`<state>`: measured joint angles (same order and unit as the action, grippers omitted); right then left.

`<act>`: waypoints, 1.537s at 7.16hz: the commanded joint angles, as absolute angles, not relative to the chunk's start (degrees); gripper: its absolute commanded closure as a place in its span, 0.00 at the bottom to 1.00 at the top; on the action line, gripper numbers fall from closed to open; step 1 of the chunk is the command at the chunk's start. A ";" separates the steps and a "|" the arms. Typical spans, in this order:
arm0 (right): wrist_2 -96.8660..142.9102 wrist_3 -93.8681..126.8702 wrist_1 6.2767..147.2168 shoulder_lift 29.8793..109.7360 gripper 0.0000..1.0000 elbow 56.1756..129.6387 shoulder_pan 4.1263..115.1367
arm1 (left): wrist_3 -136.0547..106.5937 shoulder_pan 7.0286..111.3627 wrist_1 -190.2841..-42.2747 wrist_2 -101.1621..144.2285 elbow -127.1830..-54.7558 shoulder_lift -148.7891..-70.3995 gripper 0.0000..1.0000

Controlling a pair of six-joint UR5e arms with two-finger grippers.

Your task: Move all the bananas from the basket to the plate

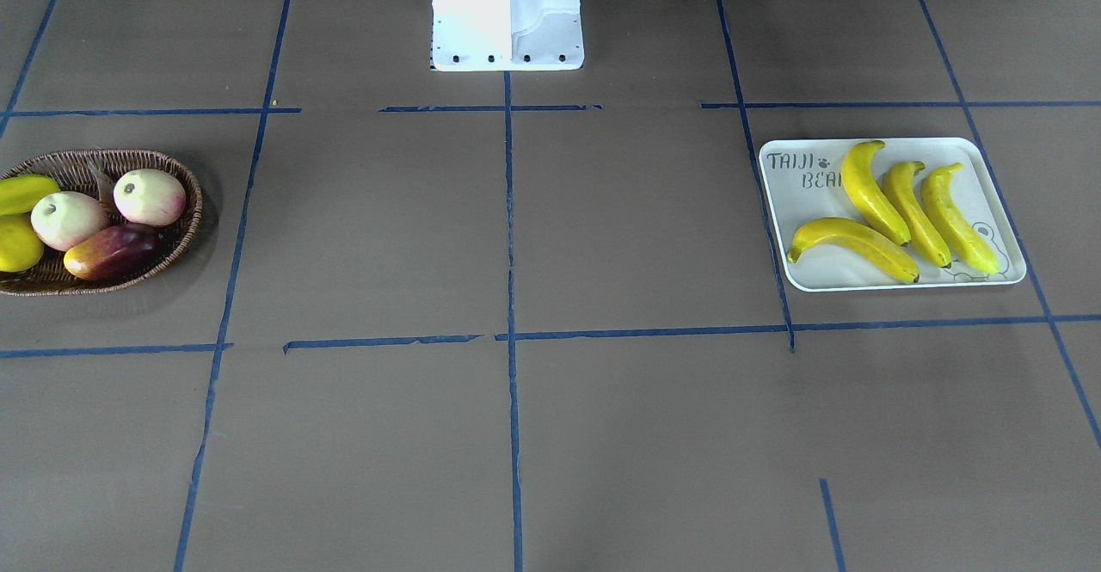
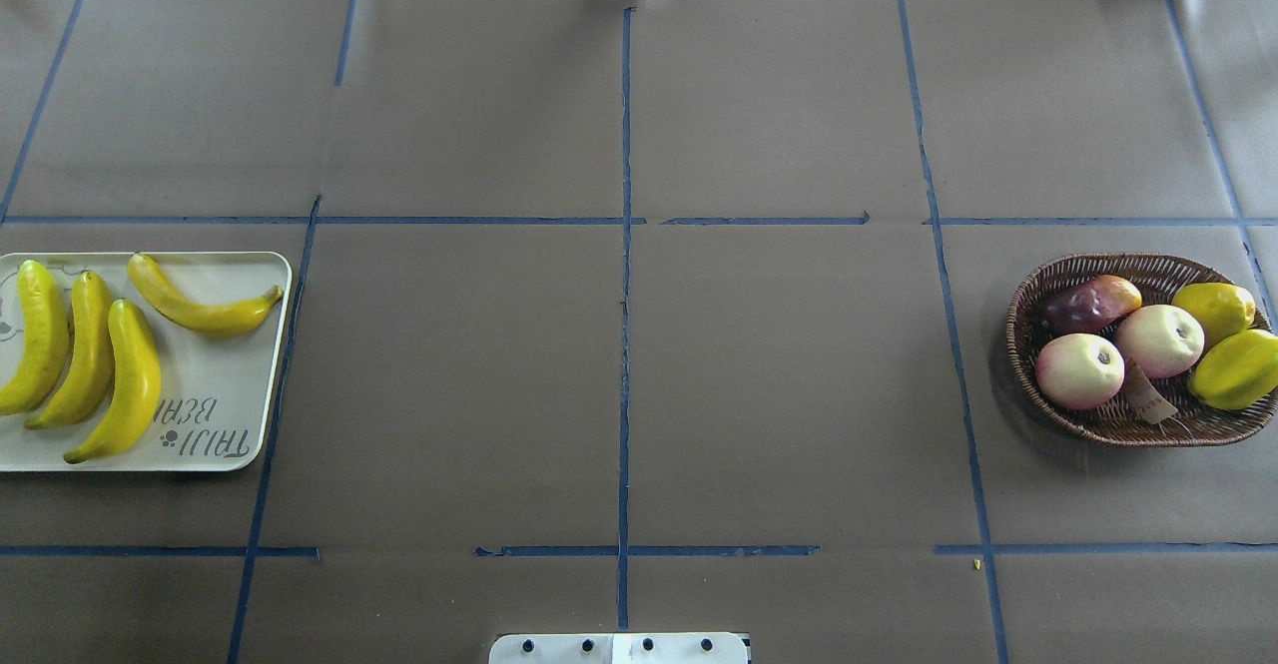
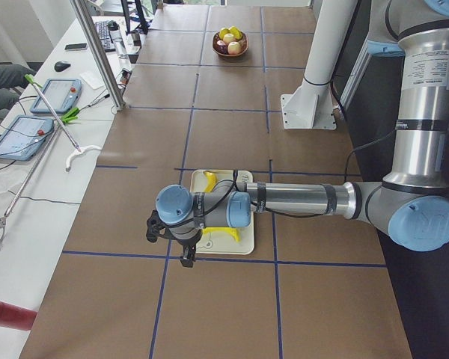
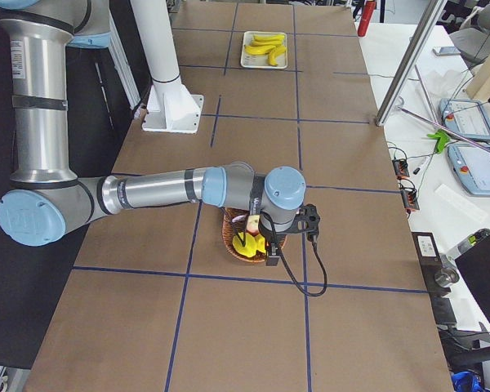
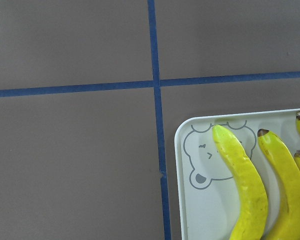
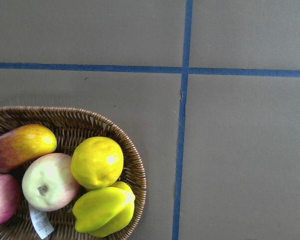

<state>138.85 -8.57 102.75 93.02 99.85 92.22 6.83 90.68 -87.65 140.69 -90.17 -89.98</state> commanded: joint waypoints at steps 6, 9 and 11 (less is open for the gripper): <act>139.13 -8.26 95.54 95.27 0.00 95.54 93.86 | 6.33 90.62 -87.80 140.71 -90.00 -90.26 0.00; 139.04 -7.39 95.54 95.01 0.00 95.54 94.39 | 6.33 90.62 -87.80 140.71 -90.00 -90.35 0.00; 138.52 -5.80 95.36 94.66 0.00 95.45 94.57 | 6.33 90.62 -87.80 140.71 -90.00 -90.35 0.00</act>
<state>138.85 -6.45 95.45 94.87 95.53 94.47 6.33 90.62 -87.80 140.71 -90.00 -90.36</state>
